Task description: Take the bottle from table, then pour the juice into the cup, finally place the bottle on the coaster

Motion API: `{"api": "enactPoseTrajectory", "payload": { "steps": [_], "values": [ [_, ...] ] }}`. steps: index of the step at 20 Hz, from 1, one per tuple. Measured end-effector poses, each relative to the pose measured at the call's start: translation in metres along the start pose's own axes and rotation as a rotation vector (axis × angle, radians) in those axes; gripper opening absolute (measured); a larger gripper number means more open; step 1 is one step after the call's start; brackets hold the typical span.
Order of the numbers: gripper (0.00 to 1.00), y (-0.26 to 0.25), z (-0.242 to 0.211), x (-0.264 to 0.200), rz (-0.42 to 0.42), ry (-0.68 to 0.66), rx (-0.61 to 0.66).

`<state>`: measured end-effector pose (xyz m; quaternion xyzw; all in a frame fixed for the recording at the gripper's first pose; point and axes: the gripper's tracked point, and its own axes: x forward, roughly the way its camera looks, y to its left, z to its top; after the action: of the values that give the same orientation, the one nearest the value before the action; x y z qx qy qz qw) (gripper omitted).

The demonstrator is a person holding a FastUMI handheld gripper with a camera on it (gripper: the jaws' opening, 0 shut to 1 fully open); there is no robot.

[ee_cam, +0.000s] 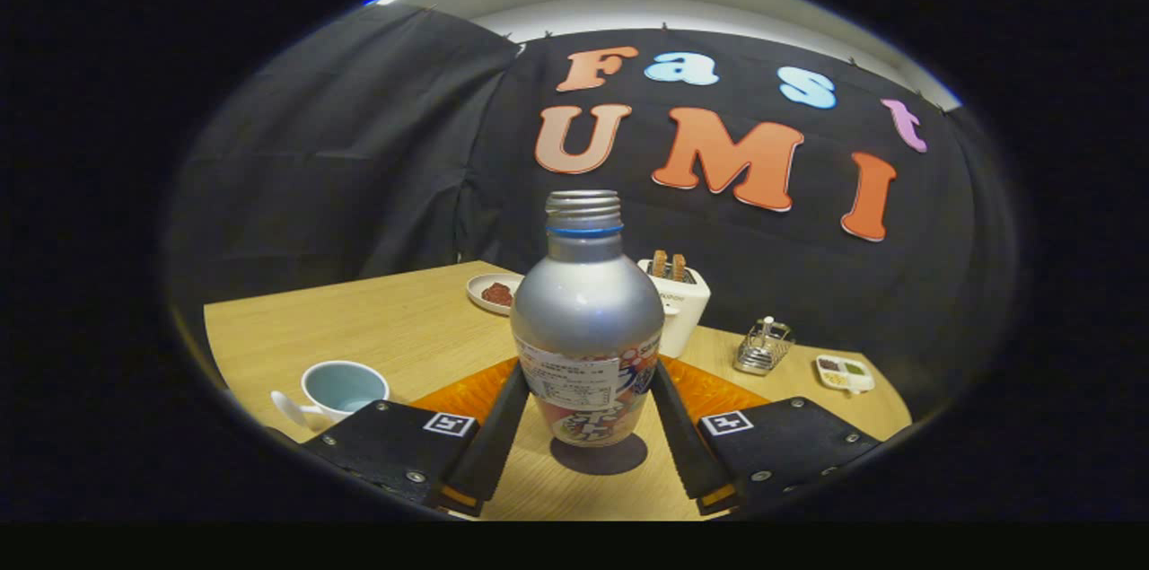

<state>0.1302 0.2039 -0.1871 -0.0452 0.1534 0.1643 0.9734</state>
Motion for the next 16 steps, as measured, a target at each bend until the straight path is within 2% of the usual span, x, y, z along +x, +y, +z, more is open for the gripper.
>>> {"api": "enactPoseTrajectory", "payload": {
  "steps": [4,16],
  "values": [
    [0.77,-0.017,-0.023,0.011,-0.018,0.038,0.088],
    [0.77,-0.037,-0.075,0.029,-0.051,0.116,0.127]
  ]
}}
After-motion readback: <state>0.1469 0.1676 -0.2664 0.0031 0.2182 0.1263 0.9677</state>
